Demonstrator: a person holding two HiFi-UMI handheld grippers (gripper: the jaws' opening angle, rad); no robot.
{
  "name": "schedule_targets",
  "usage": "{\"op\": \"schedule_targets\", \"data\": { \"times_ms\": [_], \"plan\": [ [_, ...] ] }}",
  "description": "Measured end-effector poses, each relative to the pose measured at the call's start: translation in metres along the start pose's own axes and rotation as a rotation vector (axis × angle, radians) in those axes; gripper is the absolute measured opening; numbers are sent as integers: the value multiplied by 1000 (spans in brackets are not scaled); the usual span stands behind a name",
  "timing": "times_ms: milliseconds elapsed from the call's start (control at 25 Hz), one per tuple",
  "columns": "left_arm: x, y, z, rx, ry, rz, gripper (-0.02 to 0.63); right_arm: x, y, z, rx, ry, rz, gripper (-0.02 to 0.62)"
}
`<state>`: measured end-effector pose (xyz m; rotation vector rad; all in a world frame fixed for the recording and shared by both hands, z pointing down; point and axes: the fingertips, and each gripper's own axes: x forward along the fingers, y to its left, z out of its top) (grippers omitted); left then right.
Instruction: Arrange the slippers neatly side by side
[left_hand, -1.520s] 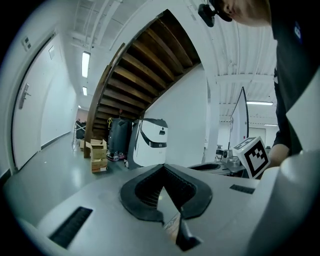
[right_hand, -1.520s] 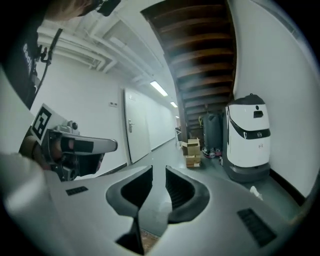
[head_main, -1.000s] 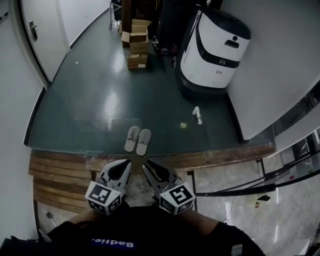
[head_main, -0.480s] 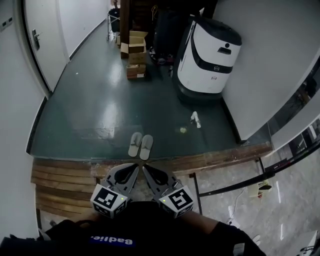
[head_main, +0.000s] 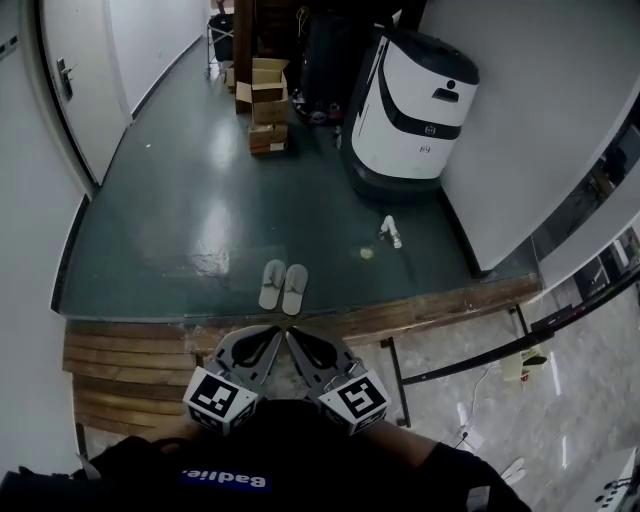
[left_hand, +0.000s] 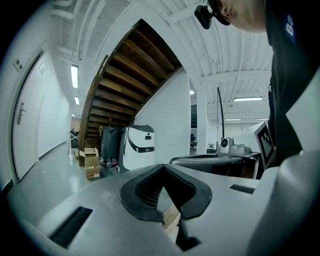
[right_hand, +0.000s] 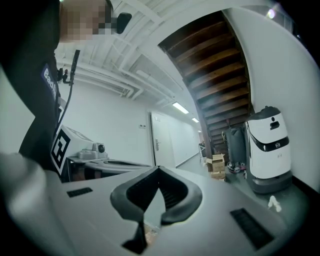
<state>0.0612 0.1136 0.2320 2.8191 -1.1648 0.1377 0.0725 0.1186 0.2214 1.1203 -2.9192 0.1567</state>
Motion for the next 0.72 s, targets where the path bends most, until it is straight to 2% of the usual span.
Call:
{"op": "schedule_targets", "data": {
  "times_ms": [120, 280, 600, 720],
  "plan": [
    [-1, -1, 2, -11, 12, -3, 0, 0, 0, 2, -7, -13, -3, -2],
    [2, -2, 8, -10, -34, -5, 1, -2, -4, 1, 2, 7, -16, -2],
    [0, 4, -1, -10, -12, 19, 0, 1, -6, -1, -2, 18, -6, -2],
    [-1, 3, -2, -20, 20, 29, 0, 1, -7, -2, 0, 20, -3, -2]
  ]
}}
